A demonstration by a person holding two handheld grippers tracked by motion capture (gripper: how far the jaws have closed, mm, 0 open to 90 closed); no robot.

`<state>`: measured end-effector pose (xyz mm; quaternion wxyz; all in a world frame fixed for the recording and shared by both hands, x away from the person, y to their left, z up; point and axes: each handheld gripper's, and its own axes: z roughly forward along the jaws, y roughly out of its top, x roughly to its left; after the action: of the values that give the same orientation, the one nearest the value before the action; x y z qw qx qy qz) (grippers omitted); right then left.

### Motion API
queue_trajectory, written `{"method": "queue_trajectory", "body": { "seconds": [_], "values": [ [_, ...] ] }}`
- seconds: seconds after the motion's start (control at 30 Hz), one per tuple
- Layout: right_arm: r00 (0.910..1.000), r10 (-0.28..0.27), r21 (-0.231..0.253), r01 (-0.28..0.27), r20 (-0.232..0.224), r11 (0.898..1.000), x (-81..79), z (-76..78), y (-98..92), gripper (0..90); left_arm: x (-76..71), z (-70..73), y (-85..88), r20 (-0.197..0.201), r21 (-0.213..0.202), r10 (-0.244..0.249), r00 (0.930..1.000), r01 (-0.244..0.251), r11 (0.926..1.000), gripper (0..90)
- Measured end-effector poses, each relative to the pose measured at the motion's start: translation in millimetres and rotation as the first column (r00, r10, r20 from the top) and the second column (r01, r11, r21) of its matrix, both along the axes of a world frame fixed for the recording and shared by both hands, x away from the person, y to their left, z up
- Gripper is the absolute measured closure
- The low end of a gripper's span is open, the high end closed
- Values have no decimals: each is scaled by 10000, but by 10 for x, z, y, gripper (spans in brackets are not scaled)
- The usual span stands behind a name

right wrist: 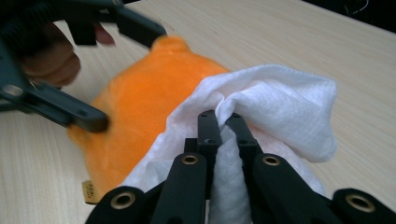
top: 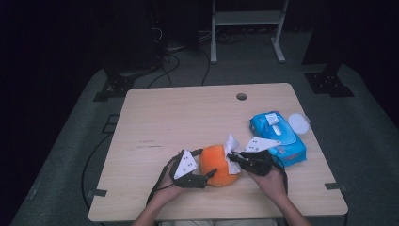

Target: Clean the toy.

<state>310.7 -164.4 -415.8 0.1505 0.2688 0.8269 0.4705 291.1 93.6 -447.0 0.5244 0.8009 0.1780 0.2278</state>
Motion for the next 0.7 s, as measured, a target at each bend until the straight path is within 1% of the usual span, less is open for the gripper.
{"method": "queue_trajectory", "body": {
  "seconds": [0.03,0.1,0.13,0.17,0.2,0.27,0.3,0.37,0.4,0.43,0.47,0.53,0.57,0.63,0.7],
  "values": [
    [9999,63,-23,-62,122,10000,-31,21,37,856,-8,0,-8,-1,-11,-62,10000,62,10000,250],
    [9983,475,101,-479,326,9988,-82,60,104,856,-32,0,-36,68,-49,-181,9998,181,9998,276],
    [9971,643,114,-648,415,9978,-95,76,134,855,-44,3,-46,138,52,-227,9996,227,9997,283],
    [9967,667,13,-669,457,9978,-102,86,157,855,-53,3,-54,165,24,-214,9996,214,9998,285],
    [9967,641,-93,-637,494,9979,-95,91,160,855,-53,5,-52,144,-2,-227,9996,227,9997,286],
    [9986,455,114,-458,260,9989,-54,69,111,855,-43,9,-37,143,-44,-244,9996,245,9997,282],
    [9991,388,149,-391,155,9991,-31,52,77,855,-31,17,-28,130,-46,-175,9998,176,9998,262],
    [9997,216,90,-216,59,9997,-5,16,22,856,-7,34,-6,-51,-141,17,10000,-18,9999,188],
    [9998,187,84,-188,70,9998,7,2,0,856,4,33,5,-165,-260,52,9999,-56,9996,169],
    [9999,142,130,-142,2,9998,14,-4,-16,856,9,32,17,-228,-276,62,9997,-69,9996,164],
    [9999,128,174,-127,-44,9998,19,-5,-24,855,9,32,17,-228,-276,62,9997,-69,9996,164],
    [9999,146,109,-146,-2,9998,23,-5,-19,855,15,26,24,-400,-254,-3,9992,-7,9997,168],
    [9999,140,106,-140,-11,9998,20,-4,-12,855,12,22,21,-428,-243,-99,9990,89,9997,202],
    [9999,106,73,-106,65,9999,0,13,15,855,-3,14,-5,-442,-206,-135,9989,126,9997,241],
    [9989,281,-39,-280,371,9996,-55,53,80,855,-23,13,-35,-295,-148,-270,9992,265,9995,262]
  ]
}}
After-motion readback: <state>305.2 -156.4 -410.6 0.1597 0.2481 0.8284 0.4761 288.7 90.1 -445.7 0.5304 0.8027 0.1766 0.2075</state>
